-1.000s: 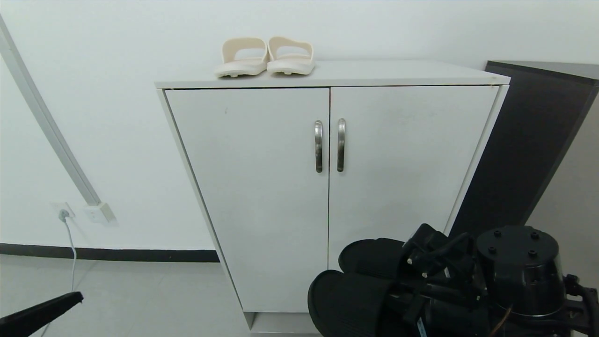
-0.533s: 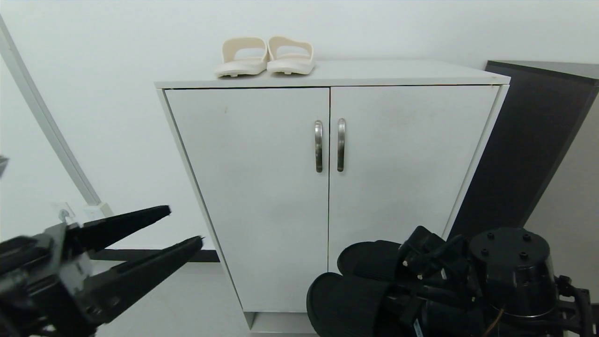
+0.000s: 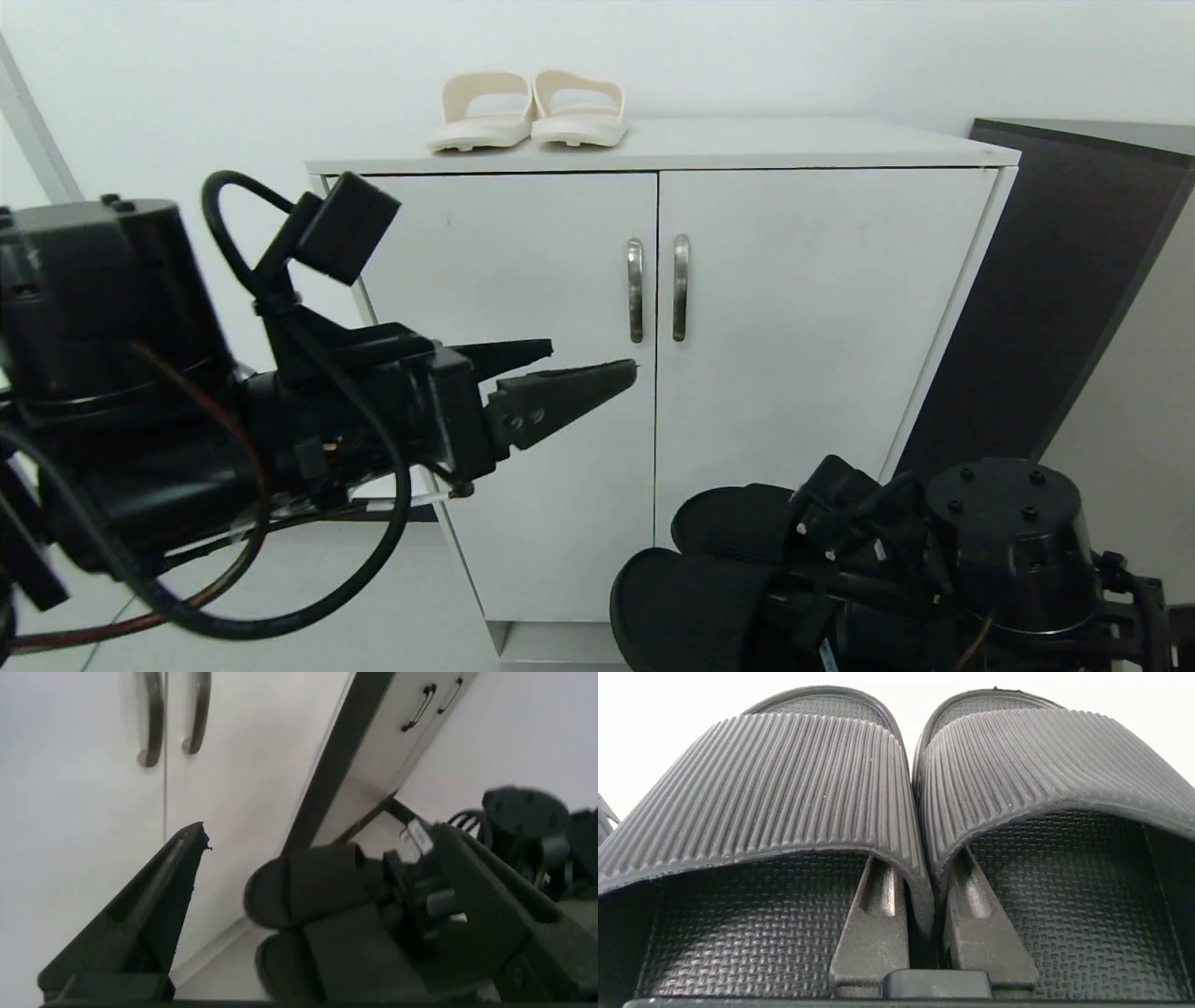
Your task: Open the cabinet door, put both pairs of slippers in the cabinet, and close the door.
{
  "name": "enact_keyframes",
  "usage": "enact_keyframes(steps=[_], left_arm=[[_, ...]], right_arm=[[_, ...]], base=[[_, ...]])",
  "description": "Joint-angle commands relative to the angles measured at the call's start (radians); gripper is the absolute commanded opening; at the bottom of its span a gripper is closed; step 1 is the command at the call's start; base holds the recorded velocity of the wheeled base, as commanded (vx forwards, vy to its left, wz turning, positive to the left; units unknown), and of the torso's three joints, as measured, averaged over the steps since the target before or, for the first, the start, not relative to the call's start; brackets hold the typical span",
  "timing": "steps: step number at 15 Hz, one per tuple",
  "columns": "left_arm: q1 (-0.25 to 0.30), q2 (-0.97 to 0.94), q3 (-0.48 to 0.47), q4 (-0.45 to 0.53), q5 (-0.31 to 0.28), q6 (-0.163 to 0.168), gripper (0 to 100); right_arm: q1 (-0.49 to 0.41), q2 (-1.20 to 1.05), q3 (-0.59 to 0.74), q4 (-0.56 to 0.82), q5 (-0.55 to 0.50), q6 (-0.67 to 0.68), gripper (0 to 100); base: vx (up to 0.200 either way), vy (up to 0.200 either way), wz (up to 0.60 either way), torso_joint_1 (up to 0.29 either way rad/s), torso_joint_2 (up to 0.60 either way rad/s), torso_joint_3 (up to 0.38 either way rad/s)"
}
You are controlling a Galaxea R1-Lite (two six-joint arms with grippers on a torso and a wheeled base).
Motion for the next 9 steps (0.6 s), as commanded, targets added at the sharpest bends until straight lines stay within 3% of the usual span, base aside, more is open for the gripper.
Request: enact_keyframes(steps=[1, 4, 7, 9], left_arm=[[-0.021, 0.117, -0.076, -0.033, -0.011, -0.014, 100], [-0.022, 0.238, -0.206, -0.045, -0.052, -0.02, 100], [-0.072, 0.333, -0.33, -0.041, -0.049, -0.074, 100], [-0.072, 0.381, -0.399, -0.029, -0.052, -0.089, 100]], right_arm=[[0.002, 0.015, 0.001, -0.001, 0.001, 0.0, 0], [0.002, 0.021, -0.002, -0.001, 0.001, 0.0, 0], [0.002, 0.017, 0.001, -0.001, 0.001, 0.002, 0], [0.002, 0.015, 0.002, -0.008, 0.0, 0.002, 0]], base=[[0.0, 0.0, 0.0, 0.0, 0.0, 0.0], [0.0, 0.0, 0.0, 0.0, 0.0, 0.0], [0.0, 0.0, 0.0, 0.0, 0.0, 0.0], [0.0, 0.0, 0.0, 0.0, 0.0, 0.0]])
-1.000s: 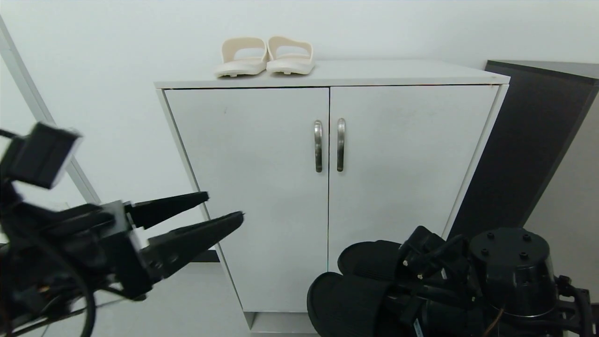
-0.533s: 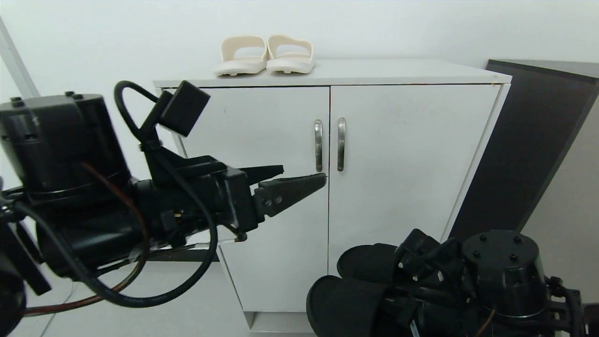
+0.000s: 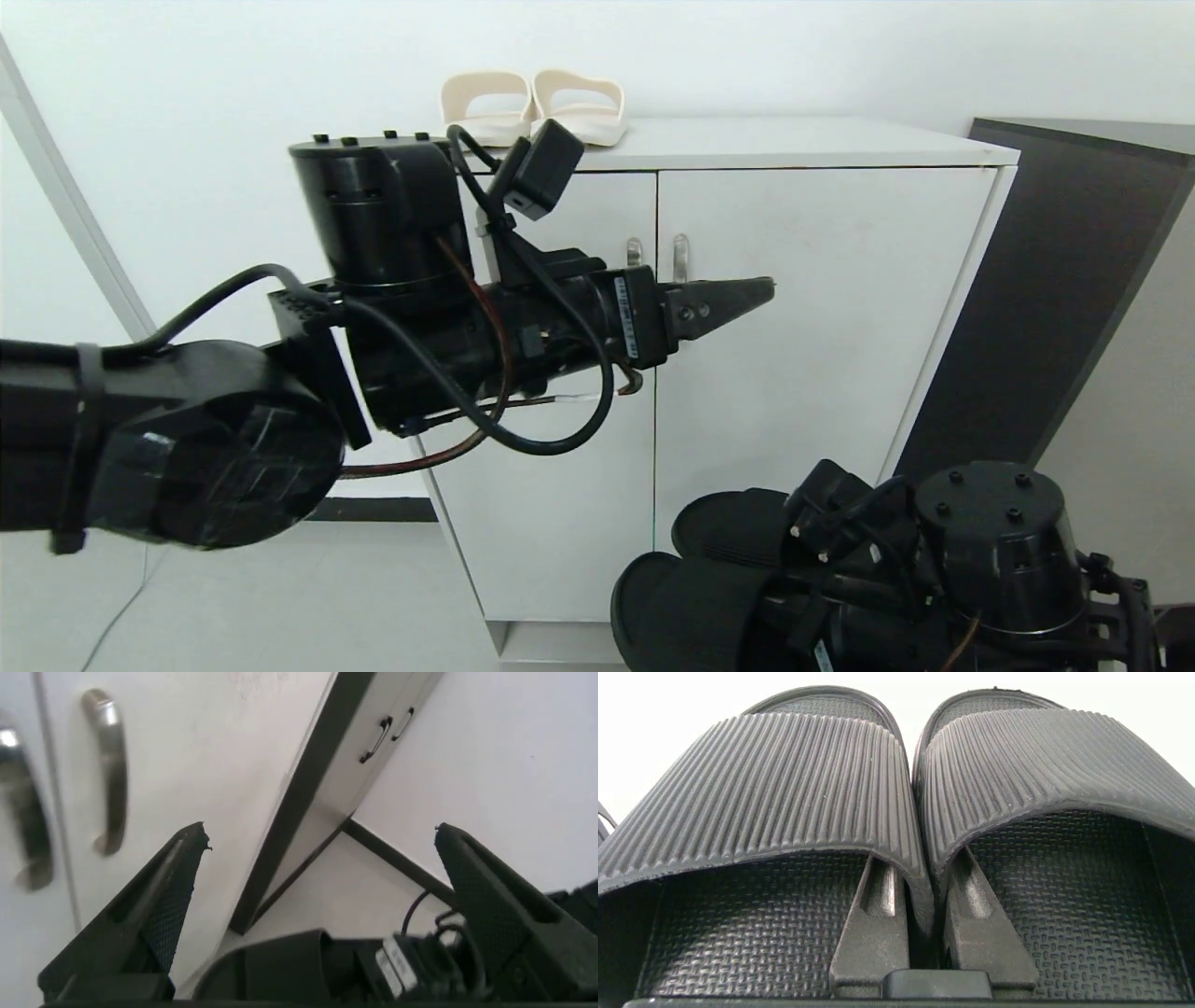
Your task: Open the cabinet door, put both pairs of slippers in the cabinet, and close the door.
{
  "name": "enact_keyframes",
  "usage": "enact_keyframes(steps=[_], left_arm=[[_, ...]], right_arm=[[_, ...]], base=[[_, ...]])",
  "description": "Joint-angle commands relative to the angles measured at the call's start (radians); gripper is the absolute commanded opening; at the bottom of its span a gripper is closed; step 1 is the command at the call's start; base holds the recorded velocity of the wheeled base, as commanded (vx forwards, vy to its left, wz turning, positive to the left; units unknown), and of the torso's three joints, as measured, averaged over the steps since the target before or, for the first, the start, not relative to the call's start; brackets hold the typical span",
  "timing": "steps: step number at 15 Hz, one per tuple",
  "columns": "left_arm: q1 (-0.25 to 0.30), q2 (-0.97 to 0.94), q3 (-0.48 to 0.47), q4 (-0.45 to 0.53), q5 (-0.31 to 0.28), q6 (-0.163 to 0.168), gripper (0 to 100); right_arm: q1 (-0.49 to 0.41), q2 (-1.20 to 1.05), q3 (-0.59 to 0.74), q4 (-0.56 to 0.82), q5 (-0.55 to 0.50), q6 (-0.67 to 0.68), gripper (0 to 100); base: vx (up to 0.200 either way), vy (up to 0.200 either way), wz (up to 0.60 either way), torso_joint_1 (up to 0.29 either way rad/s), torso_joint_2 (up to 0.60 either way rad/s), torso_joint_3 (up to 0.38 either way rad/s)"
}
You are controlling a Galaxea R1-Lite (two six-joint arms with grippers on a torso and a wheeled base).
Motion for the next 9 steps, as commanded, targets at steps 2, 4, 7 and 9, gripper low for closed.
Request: enact_keyframes(steps=[2, 4, 7, 9], left_arm=[[0.0, 0.079, -0.075, 0.014, -0.012, -0.014, 100], [0.006, 0.078, -0.075, 0.014, -0.049, -0.022, 100], [0.011, 0.104, -0.112, 0.018, -0.029, -0.031, 100], [0.028, 0.109, -0.115, 0.018, 0.004, -0.031, 100]], right_arm=[[0.0, -0.003, 0.005, -0.004, -0.002, -0.002, 0], [-0.002, -0.002, 0.008, -0.007, 0.0, 0.0, 0], [-0.002, -0.002, 0.008, -0.009, 0.0, -0.002, 0], [-0.002, -0.002, 0.01, -0.009, -0.002, -0.002, 0]], base=[[0.0, 0.0, 0.0, 0.0, 0.0, 0.0], [0.0, 0.0, 0.0, 0.0, 0.0, 0.0], [0.0, 0.0, 0.0, 0.0, 0.0, 0.0], [0.0, 0.0, 0.0, 0.0, 0.0, 0.0]])
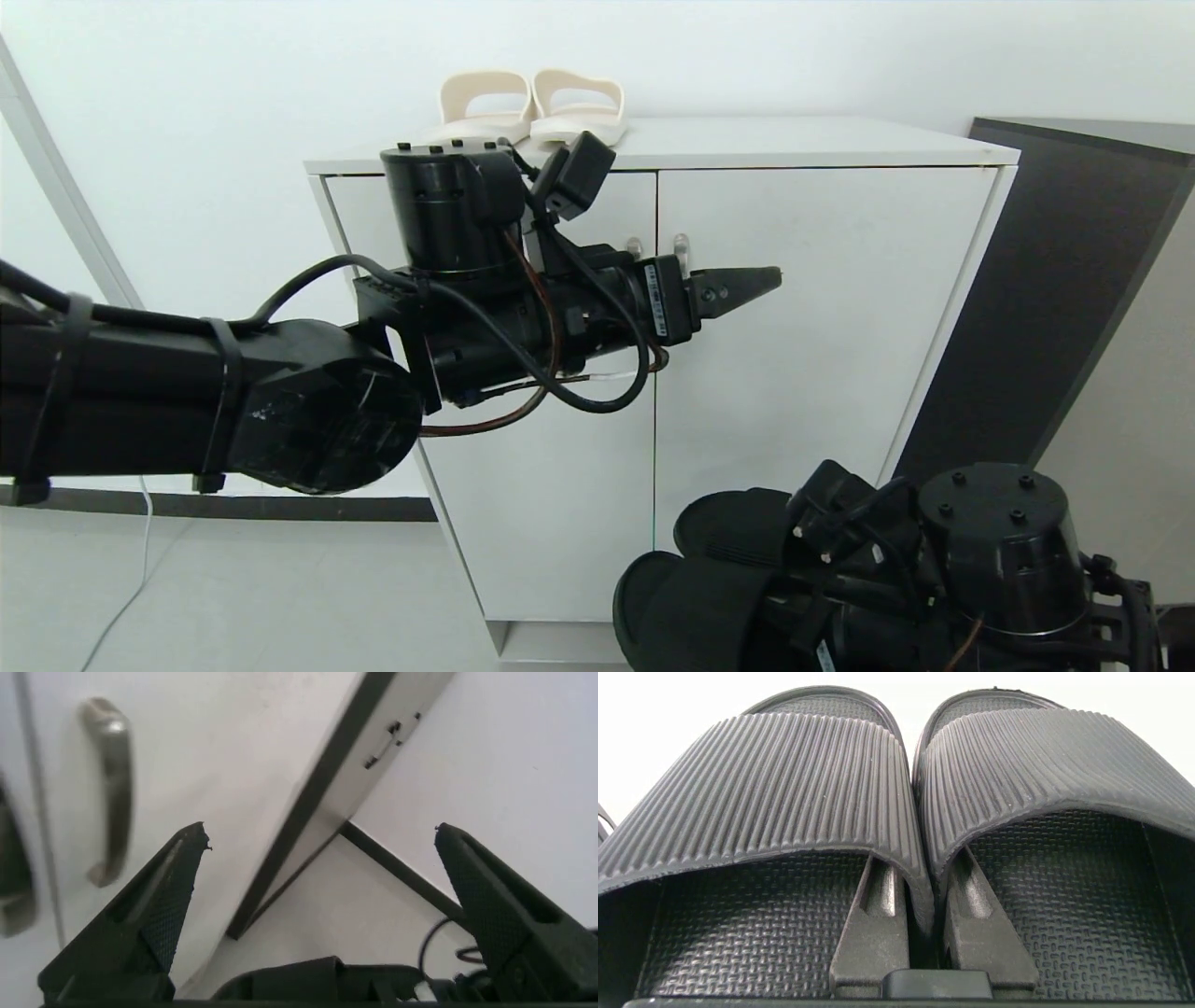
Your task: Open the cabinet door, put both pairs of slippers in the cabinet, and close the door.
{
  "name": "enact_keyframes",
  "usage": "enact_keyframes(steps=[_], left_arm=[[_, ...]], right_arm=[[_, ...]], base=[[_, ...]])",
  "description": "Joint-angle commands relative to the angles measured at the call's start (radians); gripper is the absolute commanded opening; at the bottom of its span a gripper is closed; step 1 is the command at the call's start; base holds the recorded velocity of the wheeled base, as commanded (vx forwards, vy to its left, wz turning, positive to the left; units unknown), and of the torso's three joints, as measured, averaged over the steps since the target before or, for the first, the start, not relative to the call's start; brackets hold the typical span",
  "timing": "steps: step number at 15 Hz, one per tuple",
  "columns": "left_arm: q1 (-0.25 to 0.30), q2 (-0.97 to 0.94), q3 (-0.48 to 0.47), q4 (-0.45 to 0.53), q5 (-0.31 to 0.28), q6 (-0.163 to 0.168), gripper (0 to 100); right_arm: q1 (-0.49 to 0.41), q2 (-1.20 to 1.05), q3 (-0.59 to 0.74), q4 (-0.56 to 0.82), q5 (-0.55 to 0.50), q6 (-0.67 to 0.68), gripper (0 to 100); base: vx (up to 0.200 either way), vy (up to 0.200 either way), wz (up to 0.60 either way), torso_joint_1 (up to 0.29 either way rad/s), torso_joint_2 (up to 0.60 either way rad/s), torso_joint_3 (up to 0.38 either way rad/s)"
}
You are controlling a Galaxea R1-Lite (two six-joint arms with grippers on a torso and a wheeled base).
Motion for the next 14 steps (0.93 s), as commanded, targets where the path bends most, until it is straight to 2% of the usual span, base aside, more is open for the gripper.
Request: enact_keyframes(steps=[1, 6, 11, 12, 14], left_arm=[[0.017, 0.002, -0.004, -0.002, 0.012, 0.0, 100], [0.062, 0.019, -0.007, 0.0, 0.021, 0.0, 100], [0.063, 0.07, -0.053, -0.002, 0.026, 0.0, 100], [0.068, 0.087, -0.072, -0.002, 0.05, 0.002, 100], [0.068, 0.107, -0.095, -0.002, 0.055, 0.002, 100]], right_arm=[[0.001, -0.001, 0.001, -0.002, -0.001, 0.0, 0], [-0.001, -0.001, 0.005, -0.002, -0.001, 0.0, 0], [-0.001, 0.004, 0.005, -0.005, -0.001, 0.0, 0], [-0.001, 0.004, 0.005, -0.005, -0.001, 0.0, 0], [-0.001, 0.002, 0.005, -0.005, -0.001, 0.0, 0]], base=[[0.0, 0.0, 0.0, 0.0, 0.0, 0.0], [0.0, 0.0, 0.0, 0.0, 0.0, 0.0], [0.0, 0.0, 0.0, 0.0, 0.0, 0.0], [0.0, 0.0, 0.0, 0.0, 0.0, 0.0], [0.0, 0.0, 0.0, 0.0, 0.0, 0.0]])
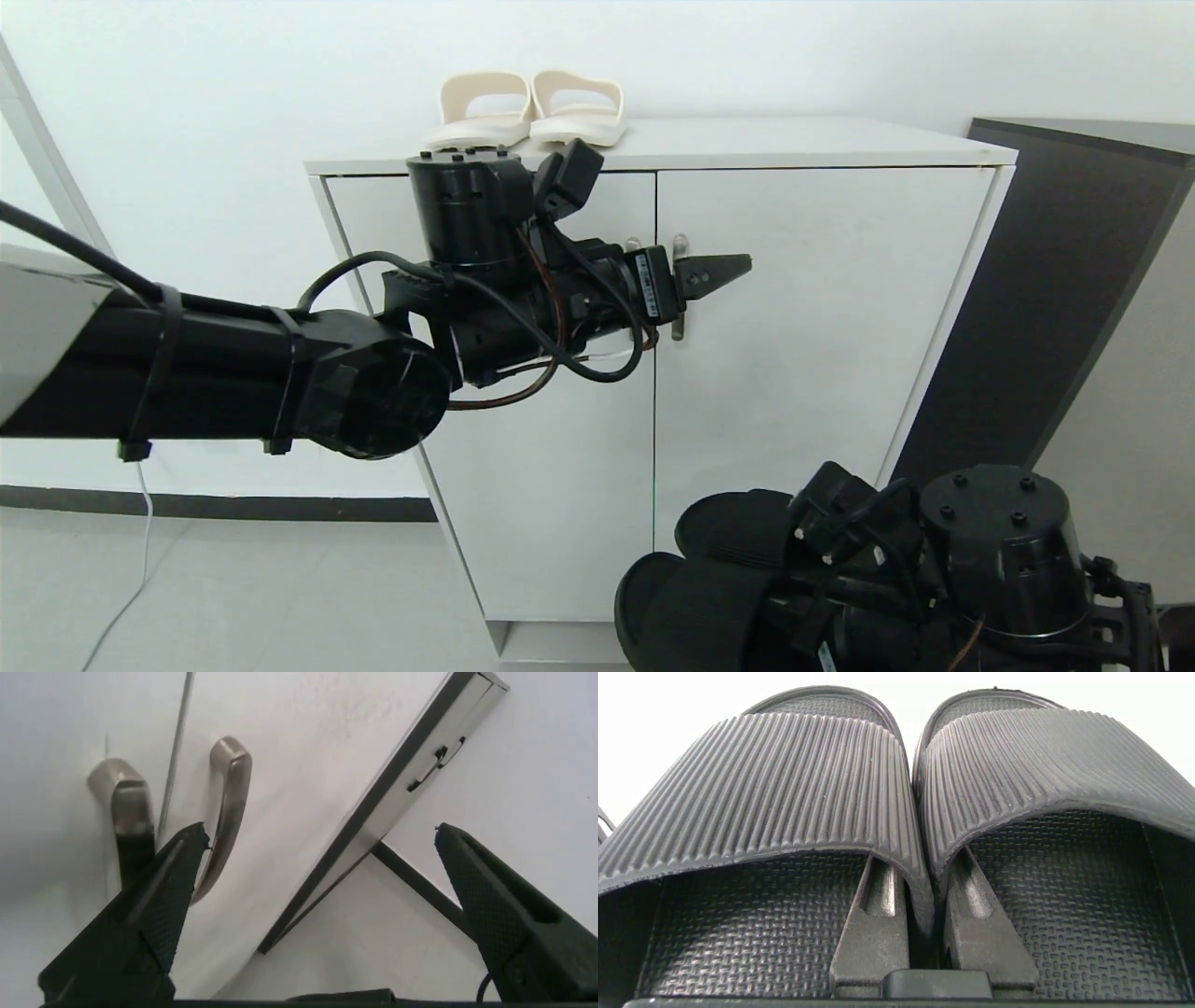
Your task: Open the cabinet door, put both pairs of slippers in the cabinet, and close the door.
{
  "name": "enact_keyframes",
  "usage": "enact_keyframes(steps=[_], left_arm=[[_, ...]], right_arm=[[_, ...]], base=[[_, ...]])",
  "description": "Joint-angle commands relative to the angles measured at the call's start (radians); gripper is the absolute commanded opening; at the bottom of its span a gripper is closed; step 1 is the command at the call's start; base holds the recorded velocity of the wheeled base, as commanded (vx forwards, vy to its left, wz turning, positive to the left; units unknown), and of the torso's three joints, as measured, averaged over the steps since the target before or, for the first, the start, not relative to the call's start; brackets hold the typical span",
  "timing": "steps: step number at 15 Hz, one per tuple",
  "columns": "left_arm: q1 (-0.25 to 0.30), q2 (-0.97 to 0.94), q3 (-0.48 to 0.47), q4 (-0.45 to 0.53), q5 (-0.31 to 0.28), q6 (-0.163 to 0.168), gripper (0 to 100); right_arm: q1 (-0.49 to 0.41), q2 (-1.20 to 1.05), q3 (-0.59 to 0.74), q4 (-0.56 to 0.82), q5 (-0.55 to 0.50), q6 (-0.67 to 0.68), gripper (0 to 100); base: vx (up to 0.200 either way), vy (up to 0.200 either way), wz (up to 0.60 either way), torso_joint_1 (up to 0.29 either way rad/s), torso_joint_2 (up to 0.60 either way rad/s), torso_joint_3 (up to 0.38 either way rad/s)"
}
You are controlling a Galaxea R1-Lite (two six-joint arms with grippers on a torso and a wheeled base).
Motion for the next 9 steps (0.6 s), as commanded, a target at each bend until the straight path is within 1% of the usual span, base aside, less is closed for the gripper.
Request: enact_keyframes(steps=[1, 6, 7, 8, 9], left_arm=[[0.002, 0.031, -0.023, 0.0, 0.005, -0.001, 100], [-0.006, 0.061, -0.029, -0.005, -0.001, -0.001, 100], [-0.006, 0.066, -0.029, -0.008, -0.001, -0.001, 0], [-0.006, 0.066, -0.029, -0.008, -0.001, -0.001, 0], [-0.006, 0.066, -0.027, -0.008, -0.001, -0.001, 0]], right_arm=[[0.001, 0.002, 0.001, -0.001, 0.001, 0.0, 0], [0.002, 0.002, 0.004, -0.002, 0.003, 0.0, 0], [0.002, -0.001, 0.006, -0.007, 0.004, 0.002, 0], [0.002, -0.001, 0.009, -0.013, 0.006, 0.002, 0], [0.002, 0.001, 0.021, -0.03, 0.037, 0.0, 0]], base=[[0.0, 0.0, 0.0, 0.0, 0.0, 0.0], [0.0, 0.0, 0.0, 0.0, 0.0, 0.0], [0.0, 0.0, 0.0, 0.0, 0.0, 0.0], [0.0, 0.0, 0.0, 0.0, 0.0, 0.0], [0.0, 0.0, 0.0, 0.0, 0.0, 0.0]])
